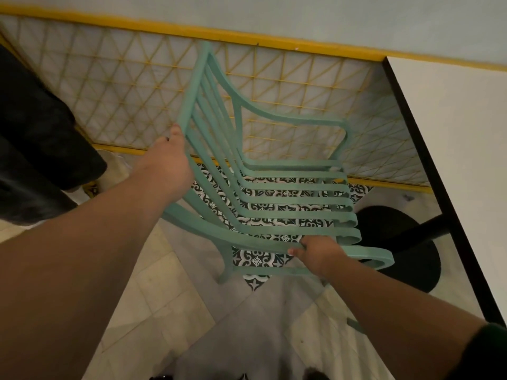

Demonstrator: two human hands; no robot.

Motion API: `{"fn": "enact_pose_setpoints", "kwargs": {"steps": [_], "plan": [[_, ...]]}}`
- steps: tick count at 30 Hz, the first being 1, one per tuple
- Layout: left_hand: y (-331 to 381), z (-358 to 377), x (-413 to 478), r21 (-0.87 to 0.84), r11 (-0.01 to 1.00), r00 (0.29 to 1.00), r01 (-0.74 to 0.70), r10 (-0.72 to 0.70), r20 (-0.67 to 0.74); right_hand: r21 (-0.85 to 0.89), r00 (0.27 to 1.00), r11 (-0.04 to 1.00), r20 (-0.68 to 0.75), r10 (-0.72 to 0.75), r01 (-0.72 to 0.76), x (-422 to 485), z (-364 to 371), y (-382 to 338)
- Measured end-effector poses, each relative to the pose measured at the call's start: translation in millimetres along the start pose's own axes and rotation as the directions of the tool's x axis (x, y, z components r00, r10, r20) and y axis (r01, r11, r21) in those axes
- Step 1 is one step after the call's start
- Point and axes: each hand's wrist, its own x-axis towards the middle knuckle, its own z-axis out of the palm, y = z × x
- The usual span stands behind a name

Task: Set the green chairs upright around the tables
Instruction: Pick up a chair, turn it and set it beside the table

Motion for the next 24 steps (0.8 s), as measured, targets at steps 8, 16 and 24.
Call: {"fn": "enact_pose_setpoints", "kwargs": {"steps": [8, 16, 24], "plan": [[-2, 2, 6, 0.028, 1.0, 1.0, -0.009, 0.009, 0.0, -0.025, 1.0, 1.0, -0.006, -0.003, 0.002, 0, -3, -2], [-3, -1, 10, -0.023, 1.0, 1.0, -0.02, 0.02, 0.005, -0.004, 1.0, 1.0, -0.019, -0.001, 0.001, -1, -2, -4], [-4, -4, 15, -0.034, 0.999, 0.999, -0.03, 0.031, 0.027, 0.055, 0.999, 0.998, -0.053, -0.01, 0.013, -7, 1, -5]]}}
